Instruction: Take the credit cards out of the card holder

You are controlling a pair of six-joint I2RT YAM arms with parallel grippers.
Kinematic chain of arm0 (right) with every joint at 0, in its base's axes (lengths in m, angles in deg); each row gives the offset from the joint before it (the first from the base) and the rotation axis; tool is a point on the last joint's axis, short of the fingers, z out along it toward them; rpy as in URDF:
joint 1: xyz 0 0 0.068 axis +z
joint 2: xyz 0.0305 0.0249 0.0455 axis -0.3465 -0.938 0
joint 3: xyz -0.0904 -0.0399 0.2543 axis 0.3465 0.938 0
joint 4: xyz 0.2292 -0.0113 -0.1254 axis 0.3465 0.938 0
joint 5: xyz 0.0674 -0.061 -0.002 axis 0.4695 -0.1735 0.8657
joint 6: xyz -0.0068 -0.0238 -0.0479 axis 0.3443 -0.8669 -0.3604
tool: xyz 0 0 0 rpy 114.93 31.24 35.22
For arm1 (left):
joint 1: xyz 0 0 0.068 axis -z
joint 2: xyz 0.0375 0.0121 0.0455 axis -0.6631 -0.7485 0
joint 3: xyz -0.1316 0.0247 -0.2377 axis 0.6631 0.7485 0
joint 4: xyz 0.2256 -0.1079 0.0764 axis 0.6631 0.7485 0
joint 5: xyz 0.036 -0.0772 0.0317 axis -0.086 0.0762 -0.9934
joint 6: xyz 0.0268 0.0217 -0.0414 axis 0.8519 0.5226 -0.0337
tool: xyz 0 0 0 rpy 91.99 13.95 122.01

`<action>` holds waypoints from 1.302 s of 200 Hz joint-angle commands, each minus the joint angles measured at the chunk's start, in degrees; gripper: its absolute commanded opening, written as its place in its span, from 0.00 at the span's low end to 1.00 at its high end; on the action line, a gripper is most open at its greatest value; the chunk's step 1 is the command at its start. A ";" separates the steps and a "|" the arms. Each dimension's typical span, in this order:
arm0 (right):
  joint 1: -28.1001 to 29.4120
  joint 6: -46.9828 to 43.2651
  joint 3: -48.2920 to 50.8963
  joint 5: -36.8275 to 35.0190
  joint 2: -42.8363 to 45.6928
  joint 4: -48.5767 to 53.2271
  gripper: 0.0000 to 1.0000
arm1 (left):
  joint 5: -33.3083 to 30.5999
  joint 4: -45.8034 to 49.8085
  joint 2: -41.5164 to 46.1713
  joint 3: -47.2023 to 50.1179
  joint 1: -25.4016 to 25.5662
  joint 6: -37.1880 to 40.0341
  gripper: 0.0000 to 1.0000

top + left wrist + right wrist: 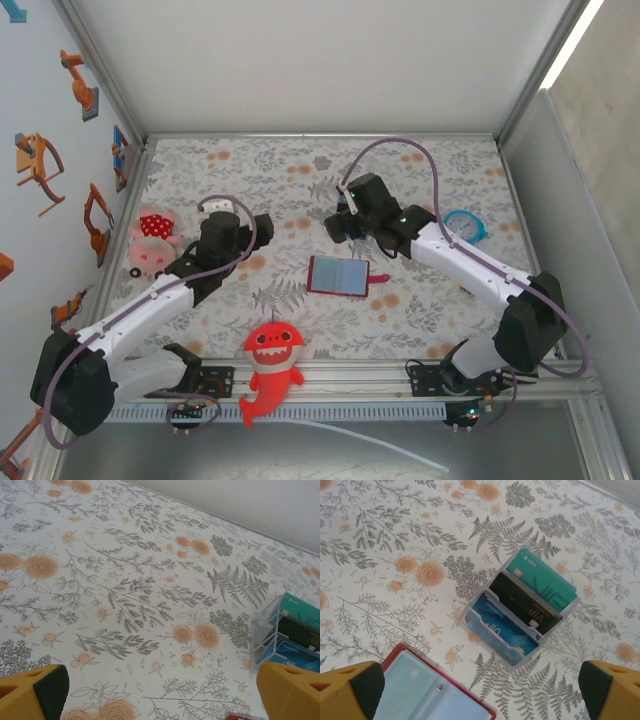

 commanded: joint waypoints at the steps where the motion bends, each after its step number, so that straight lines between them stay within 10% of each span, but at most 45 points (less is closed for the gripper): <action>1: 2.09 8.01 0.64 -3.25 -1.03 1.83 0.99 | -2.04 -0.32 2.21 1.06 -0.74 -2.06 0.97; 81: 13.42 24.29 -0.52 -7.74 -11.56 4.76 0.99 | -6.22 2.07 8.61 7.00 -3.35 -6.72 0.97; 117: 14.62 26.72 -1.94 -2.92 -14.95 7.13 0.74 | -8.76 3.00 9.98 8.58 -3.52 -6.76 0.97; 260: 16.08 27.05 -6.11 -5.33 -25.56 11.45 0.54 | -9.48 3.81 5.10 8.26 -3.51 -7.64 0.97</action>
